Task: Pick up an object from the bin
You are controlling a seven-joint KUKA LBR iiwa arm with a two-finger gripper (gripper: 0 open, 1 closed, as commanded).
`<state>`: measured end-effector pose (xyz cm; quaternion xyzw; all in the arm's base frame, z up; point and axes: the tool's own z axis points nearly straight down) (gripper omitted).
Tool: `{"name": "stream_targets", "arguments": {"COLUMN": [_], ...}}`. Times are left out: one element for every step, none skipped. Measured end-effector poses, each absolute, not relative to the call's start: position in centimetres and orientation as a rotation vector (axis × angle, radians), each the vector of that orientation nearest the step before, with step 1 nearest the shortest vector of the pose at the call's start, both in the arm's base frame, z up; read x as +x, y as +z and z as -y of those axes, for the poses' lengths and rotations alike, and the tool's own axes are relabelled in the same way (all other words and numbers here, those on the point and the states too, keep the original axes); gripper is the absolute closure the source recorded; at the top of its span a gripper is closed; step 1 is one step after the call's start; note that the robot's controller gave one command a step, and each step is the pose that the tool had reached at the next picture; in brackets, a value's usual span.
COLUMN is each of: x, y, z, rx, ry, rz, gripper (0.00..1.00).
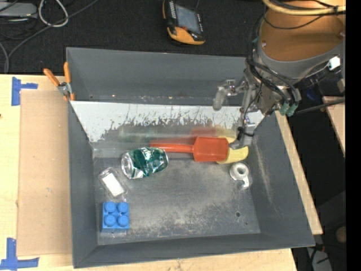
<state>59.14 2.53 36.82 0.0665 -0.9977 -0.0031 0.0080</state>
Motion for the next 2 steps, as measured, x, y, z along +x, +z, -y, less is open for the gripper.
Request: {"name": "stream_targets", "arguments": {"x": [60.1, 59.5], "y": [37.3, 33.6], "z": [-5.5, -9.6], "rx": [0.173, 0.409], "ry": [-0.011, -0.011], "rz": [3.117, 3.104], "gripper": [0.0, 0.0]}}
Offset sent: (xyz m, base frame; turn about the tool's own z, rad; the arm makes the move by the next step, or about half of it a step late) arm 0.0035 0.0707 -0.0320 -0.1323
